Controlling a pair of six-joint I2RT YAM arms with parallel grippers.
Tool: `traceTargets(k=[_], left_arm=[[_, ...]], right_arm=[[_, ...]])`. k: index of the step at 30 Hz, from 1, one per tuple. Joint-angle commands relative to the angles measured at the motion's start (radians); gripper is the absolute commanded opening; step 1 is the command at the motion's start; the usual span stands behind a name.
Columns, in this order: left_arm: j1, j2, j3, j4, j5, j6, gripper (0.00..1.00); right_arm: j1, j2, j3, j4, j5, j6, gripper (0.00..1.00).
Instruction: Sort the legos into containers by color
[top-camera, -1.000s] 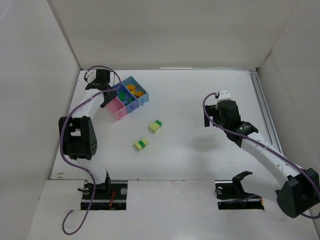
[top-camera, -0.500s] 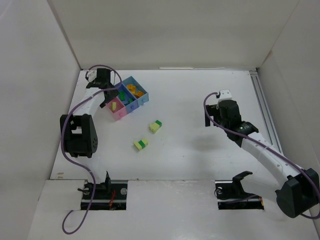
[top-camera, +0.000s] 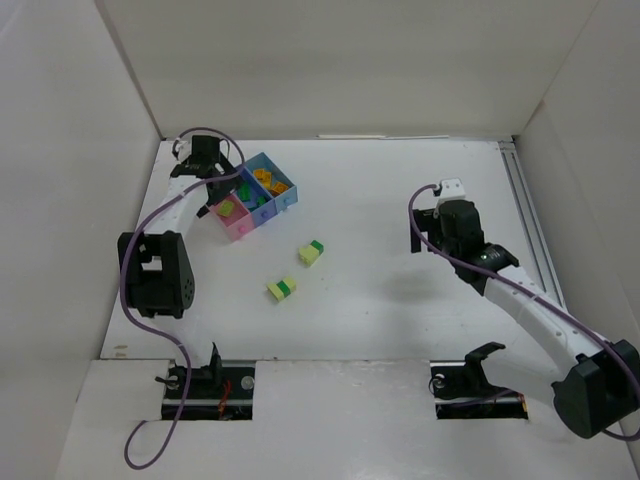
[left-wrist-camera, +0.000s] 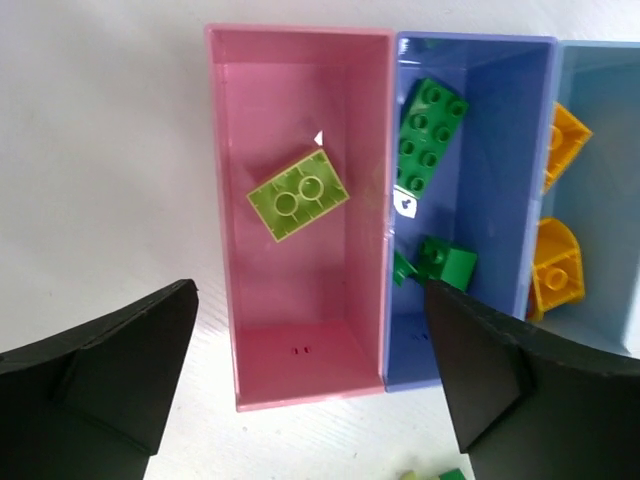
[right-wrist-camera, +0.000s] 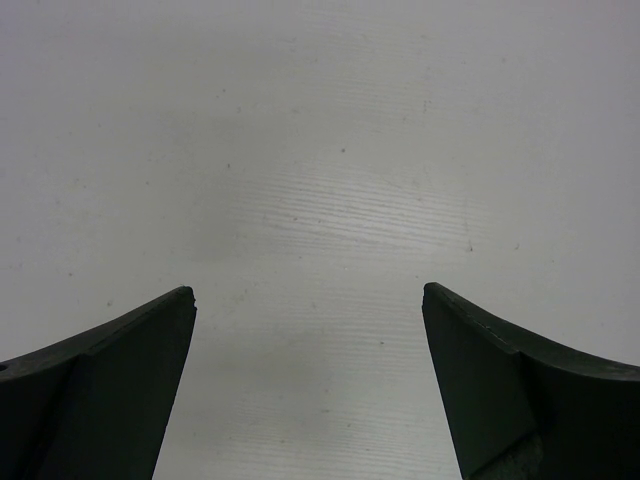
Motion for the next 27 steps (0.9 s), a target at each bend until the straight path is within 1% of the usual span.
traceTargets(k=[1,2,3,6,9,10,11,13,14,15,17,18,20,21,22,24,27], left_arm=[[0.008,-0.116,-0.019,0.029,0.045,0.026,0.98],[0.008,-0.134,-0.029,0.030,0.058,0.036,1.00],[0.008,-0.170,-0.042,0.039,0.080,0.036,1.00],[-0.032,-0.228,-0.088,0.007,0.089,0.024,1.00],[-0.118,-0.340,-0.186,-0.003,0.075,-0.010,1.00],[-0.144,-0.402,-0.216,-0.003,0.075,-0.025,1.00],[-0.199,-0.432,-0.277,-0.003,0.075,-0.034,1.00],[-0.257,-0.511,-0.339,-0.003,0.114,-0.045,1.00],[-0.329,-0.536,-0.370,-0.003,0.114,-0.045,1.00],[-0.366,-0.558,-0.432,-0.003,0.126,-0.057,1.00],[-0.440,-0.613,-0.491,0.010,0.152,-0.057,1.00],[-0.500,-0.630,-0.549,0.010,0.163,-0.066,1.00],[-0.535,-0.661,-0.608,0.022,0.163,-0.088,1.00],[-0.535,-0.684,-0.659,0.031,0.186,-0.102,1.00],[-0.535,-0.684,-0.680,0.049,0.186,-0.102,1.00],[-0.535,-0.708,-0.707,0.091,0.221,-0.091,1.00],[-0.574,-0.708,-0.708,0.169,0.233,-0.040,1.00]], right_arm=[[-0.008,-0.030,0.027,0.035,-0.009,-0.002,1.00],[-0.008,-0.030,0.027,0.035,-0.023,-0.024,1.00],[-0.008,-0.030,0.027,0.035,-0.070,-0.041,1.00],[-0.008,-0.014,0.040,0.046,-0.156,-0.073,1.00],[-0.008,0.010,0.040,0.090,-0.192,-0.064,1.00],[-0.008,0.010,0.040,0.099,-0.207,-0.064,1.00],[-0.008,0.010,0.031,0.109,-0.221,-0.064,1.00],[-0.008,0.010,0.030,0.118,-0.232,-0.073,1.00],[-0.008,0.010,0.018,0.118,-0.242,-0.073,1.00],[0.002,0.010,0.009,0.127,-0.251,-0.084,1.00],[0.002,0.001,-0.002,0.127,-0.252,-0.084,1.00],[0.002,0.001,-0.002,0.127,-0.267,-0.084,1.00],[0.002,-0.008,-0.031,0.136,-0.291,-0.094,1.00],[0.002,-0.008,-0.042,0.145,-0.320,-0.094,1.00],[0.002,-0.008,-0.042,0.145,-0.330,-0.094,1.00],[0.002,0.027,-0.051,0.145,-0.368,-0.094,1.00],[0.011,0.050,-0.051,0.145,-0.402,-0.082,1.00]])
